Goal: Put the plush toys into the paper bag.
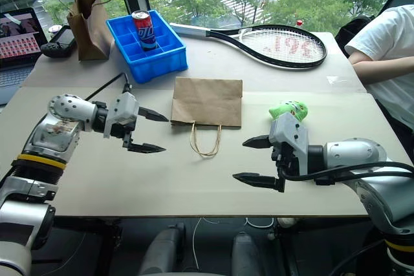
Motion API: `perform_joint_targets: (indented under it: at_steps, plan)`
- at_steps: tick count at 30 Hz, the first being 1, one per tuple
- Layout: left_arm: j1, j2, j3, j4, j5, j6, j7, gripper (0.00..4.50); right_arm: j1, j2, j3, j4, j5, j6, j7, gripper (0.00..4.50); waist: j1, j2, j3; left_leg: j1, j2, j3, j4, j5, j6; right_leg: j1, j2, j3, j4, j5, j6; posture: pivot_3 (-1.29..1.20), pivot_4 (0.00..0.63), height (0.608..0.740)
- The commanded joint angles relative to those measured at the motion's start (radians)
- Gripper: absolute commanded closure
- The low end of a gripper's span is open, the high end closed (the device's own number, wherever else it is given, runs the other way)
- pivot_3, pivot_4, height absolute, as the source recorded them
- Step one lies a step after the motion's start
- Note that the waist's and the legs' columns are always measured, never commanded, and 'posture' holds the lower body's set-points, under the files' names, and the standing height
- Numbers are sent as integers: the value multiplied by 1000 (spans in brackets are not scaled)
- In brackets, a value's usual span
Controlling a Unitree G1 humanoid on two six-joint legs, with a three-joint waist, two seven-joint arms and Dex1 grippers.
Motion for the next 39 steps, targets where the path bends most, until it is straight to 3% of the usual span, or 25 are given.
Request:
perform_joint_targets:
  at_steps: [1,9,12,21,23,28,36,39]
  plan:
    - [-125,-74,-37,192,87,-219,-19,0,-6,13,-30,-71,30,44,-65,36,1,-1,0,-1,0,0,0,0,0,-1,0,0,0,0,0,0,150,740]
    - [-280,-237,-56,552,221,-522,110,0,71,14,-108,-133,40,96,-169,36,5,-2,1,-3,-1,-1,4,1,1,0,0,0,2,1,4,0,150,740]
    - [-303,-286,-49,636,240,-561,126,595,89,12,-142,-151,49,116,-207,0,0,-2,1,-3,-1,-2,6,1,1,-1,0,0,7,1,6,0,150,740]
    - [-354,-334,15,721,231,-597,102,3977,138,33,-209,-212,115,180,-300,0,0,-2,1,-3,-1,-3,12,1,1,0,0,0,12,-1,5,0,150,740]
    - [-364,-345,56,710,189,-565,52,4449,157,66,-183,-216,108,183,-345,0,0,-2,1,-3,-1,-3,12,1,1,0,0,0,12,-1,5,0,150,740]
    - [-411,-401,191,609,13,-352,-82,4500,210,163,-137,-168,61,181,-451,1407,2,-2,1,-3,-1,-4,13,1,1,1,0,0,13,-1,5,0,150,740]
    - [-384,-389,188,418,-16,-184,-136,4500,94,333,-39,-63,-34,128,-557,4300,-18,-2,1,-4,-2,-5,13,1,2,0,1,0,15,0,6,0,150,740]
    - [-361,-390,193,333,-38,-104,-123,4500,29,400,7,24,-93,88,-574,4447,-25,-2,1,-4,-1,-6,13,2,3,0,2,0,16,0,7,0,150,740]
